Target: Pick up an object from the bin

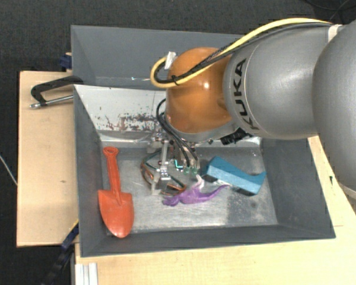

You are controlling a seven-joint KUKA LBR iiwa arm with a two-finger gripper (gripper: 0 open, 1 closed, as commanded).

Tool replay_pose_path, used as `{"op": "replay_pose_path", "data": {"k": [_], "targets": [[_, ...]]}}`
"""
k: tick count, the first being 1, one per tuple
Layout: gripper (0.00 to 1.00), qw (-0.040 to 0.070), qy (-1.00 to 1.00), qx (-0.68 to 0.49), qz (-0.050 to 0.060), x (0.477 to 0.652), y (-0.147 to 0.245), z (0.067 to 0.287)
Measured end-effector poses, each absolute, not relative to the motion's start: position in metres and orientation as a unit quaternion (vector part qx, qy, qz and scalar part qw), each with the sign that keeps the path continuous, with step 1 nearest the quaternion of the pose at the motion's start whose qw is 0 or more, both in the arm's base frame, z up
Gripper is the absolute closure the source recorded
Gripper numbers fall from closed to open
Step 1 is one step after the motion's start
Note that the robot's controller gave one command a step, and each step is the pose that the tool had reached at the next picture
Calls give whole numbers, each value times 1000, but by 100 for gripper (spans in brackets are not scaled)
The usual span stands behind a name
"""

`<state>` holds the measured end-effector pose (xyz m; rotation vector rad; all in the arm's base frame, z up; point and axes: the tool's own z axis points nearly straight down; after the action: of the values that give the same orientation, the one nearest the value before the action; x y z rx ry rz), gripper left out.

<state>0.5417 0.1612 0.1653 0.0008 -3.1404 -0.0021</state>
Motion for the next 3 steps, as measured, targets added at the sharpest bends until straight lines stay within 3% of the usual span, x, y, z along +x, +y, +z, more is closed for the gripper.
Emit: {"op": "replay_pose_path", "data": {"k": [1, 2, 3], "targets": [[0, -2, -1000, 28, -2, 542, 137, 129], [0, -1, -996, 90, 0, 543, 124, 75], [100, -1, -996, 89, -1, 543, 125, 81]]}}
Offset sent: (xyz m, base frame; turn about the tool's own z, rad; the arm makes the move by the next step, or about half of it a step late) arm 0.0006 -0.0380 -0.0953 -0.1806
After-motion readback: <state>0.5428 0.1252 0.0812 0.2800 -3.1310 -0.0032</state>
